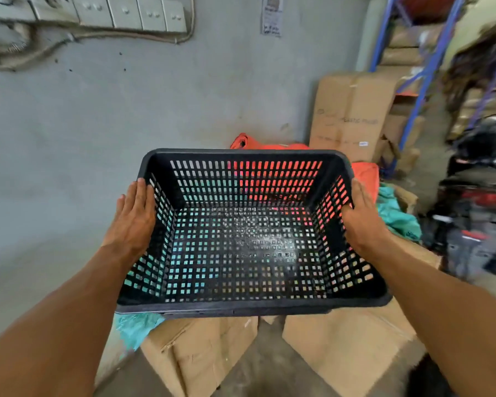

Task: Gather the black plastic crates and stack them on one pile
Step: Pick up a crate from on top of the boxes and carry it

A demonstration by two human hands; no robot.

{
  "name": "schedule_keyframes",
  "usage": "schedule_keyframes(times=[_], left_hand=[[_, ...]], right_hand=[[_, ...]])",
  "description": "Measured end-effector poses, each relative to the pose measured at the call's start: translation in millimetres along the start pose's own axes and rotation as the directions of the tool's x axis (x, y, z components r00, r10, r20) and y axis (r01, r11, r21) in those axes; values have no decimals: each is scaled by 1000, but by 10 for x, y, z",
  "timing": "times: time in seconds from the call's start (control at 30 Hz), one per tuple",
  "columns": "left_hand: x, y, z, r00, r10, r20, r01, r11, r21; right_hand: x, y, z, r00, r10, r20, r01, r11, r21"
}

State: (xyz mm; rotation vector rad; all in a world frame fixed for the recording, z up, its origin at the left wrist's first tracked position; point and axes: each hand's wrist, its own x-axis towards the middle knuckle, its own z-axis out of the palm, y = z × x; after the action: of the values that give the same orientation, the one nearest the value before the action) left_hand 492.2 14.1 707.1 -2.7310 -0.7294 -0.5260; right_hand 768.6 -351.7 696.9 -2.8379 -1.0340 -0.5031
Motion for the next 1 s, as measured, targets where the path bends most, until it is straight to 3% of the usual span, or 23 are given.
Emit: schedule_keyframes(times=[0.17, 0.3, 0.57, 0.67, 1.0], left_hand=[[-324, 718, -294, 988, 157, -12, -157, 987, -37], [-374, 1391, -490, 963, 267, -31, -268, 961, -66], [-248, 3212, -904, 867, 497, -36, -498, 863, -81], [-249, 4030, -950, 825, 561, -67, -565, 820, -94], [-470, 6665, -918, 752, 659, 31, -652, 749, -116]], right_hand=[[-1214, 523, -419, 983, 168, 74, -159, 981, -111], [-1899, 1017, -727, 956, 290, 34, -284, 950, -134], [-3238, 2126, -1122, 817, 571, 74, -546, 809, -219], [-3659, 2670, -1201, 773, 628, 89, -597, 767, -236], [-4672, 4741, -1230, 659, 739, 140, -673, 663, -328]])
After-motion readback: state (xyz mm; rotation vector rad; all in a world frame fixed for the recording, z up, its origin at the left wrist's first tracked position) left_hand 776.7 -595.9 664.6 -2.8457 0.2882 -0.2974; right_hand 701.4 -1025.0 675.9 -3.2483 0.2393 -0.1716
